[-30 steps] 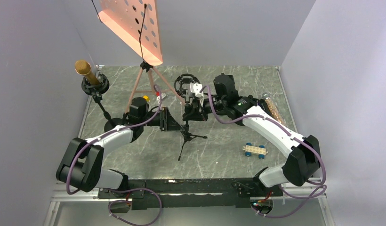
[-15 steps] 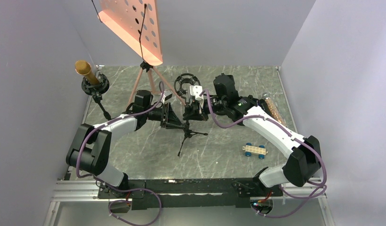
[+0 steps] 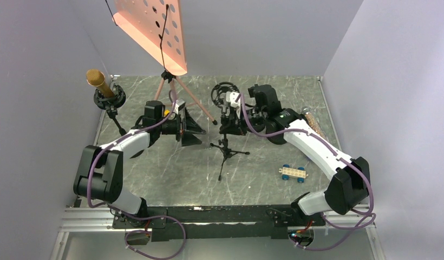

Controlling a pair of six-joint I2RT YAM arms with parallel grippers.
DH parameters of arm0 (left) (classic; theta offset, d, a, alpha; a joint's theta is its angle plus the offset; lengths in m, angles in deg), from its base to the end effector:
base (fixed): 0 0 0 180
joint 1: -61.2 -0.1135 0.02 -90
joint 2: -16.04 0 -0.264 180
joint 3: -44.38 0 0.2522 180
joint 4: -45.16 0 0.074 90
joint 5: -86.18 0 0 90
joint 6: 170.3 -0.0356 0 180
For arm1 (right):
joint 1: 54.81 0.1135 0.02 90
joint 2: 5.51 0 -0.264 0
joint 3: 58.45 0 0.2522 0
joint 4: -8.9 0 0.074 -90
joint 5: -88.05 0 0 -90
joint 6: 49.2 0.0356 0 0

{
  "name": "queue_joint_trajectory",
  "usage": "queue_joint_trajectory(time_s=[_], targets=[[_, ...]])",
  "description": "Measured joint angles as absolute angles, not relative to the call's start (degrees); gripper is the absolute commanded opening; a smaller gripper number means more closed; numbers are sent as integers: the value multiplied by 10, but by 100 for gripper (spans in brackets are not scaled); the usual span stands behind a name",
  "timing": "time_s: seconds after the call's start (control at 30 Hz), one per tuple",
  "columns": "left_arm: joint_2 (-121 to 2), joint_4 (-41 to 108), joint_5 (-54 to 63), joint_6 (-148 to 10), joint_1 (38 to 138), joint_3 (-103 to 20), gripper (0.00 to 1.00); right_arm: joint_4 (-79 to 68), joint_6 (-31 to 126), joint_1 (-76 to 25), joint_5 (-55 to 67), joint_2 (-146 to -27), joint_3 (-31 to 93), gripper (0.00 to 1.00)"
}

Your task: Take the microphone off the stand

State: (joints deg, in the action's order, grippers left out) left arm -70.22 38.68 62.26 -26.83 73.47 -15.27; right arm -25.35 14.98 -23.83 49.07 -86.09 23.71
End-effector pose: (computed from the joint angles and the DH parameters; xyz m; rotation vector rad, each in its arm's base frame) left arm 0.2885 -0.0961 0.2157 -0.0484 2.3434 -1.8578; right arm 0.2516 0.1833 0.3289 -1.4025 1.5028 0.9971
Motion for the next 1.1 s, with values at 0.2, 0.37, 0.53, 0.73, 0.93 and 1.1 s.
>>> queue_joint_trajectory(time_s=[0.2, 0.37, 0.53, 0.73, 0.93, 1.1], targets=[[-686, 356, 596, -314, 723, -160, 98, -243, 153, -297, 468, -868, 251, 0], [-673, 335, 586, -343, 723, -160, 99, -215, 161, -322, 454, -884, 258, 2], [-650, 315, 568, -375, 723, -160, 98, -203, 176, -320, 446, -886, 252, 52], [-608, 268, 558, -421, 723, -160, 99, -294, 179, -322, 385, -866, 248, 84], [-572, 242, 534, -467, 723, -155, 99, -430, 155, -324, 327, -761, 242, 90], [-570, 214, 518, -500, 723, -147, 99, -489, 146, -324, 310, -666, 233, 96]])
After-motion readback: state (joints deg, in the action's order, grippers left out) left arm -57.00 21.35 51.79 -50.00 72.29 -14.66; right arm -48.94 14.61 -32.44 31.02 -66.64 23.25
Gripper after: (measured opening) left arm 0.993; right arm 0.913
